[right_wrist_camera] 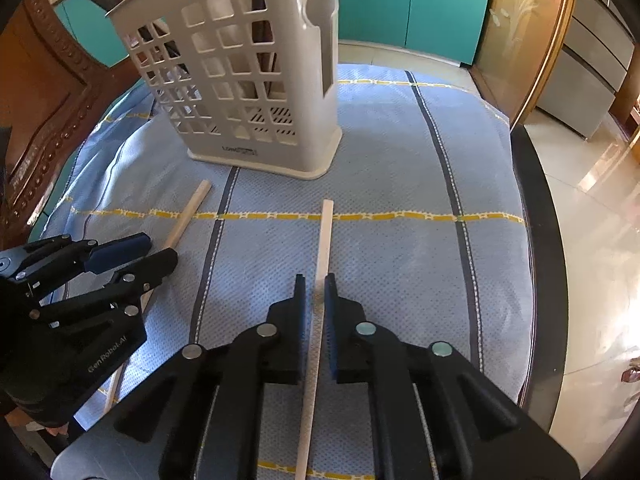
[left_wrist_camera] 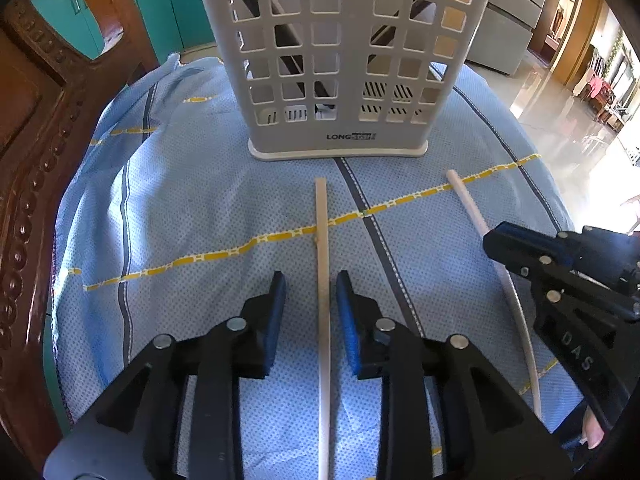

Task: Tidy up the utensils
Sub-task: 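Grasp a light wooden chopstick with the left tool while the right grasps another, then lift both wooden chopsticks and lower them into the white basket, opening both tools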

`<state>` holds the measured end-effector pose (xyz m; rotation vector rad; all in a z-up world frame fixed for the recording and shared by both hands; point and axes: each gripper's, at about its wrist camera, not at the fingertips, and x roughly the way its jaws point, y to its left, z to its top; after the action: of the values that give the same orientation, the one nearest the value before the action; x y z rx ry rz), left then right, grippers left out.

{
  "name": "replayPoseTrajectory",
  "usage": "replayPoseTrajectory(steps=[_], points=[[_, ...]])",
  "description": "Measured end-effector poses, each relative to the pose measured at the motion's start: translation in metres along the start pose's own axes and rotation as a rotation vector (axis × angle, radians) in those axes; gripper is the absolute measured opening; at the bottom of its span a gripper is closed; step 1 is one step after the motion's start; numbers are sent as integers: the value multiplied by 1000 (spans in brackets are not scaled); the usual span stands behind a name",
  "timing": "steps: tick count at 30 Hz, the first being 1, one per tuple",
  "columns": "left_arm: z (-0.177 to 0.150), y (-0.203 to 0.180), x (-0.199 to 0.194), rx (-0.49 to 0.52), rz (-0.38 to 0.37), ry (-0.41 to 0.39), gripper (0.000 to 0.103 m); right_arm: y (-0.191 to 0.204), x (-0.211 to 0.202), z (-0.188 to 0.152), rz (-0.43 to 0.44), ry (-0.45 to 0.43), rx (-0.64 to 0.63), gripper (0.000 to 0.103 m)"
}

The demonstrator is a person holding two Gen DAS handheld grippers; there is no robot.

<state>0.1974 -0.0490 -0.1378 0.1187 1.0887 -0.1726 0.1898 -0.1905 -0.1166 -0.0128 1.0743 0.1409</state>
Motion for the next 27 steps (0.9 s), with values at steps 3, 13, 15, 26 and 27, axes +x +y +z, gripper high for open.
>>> replayPoseTrajectory(steps=[3,13,15,26,27], points=[[2,-4,2,9,13,-8,33,3,3,0,-10,4,-3,28],[6,-16,3,70,78,-38,39,9,8,-4,-47,1,-40,30],[6,-18,2,75,68,-37,34,10,9,-5,-47,-3,-45,27],[1,-22,-24,85,35,-117,7,3,-19,0,38,-89,-14,6],[1,-23,-40,97,50,-171,7,2,-32,1,55,-121,-13,6]])
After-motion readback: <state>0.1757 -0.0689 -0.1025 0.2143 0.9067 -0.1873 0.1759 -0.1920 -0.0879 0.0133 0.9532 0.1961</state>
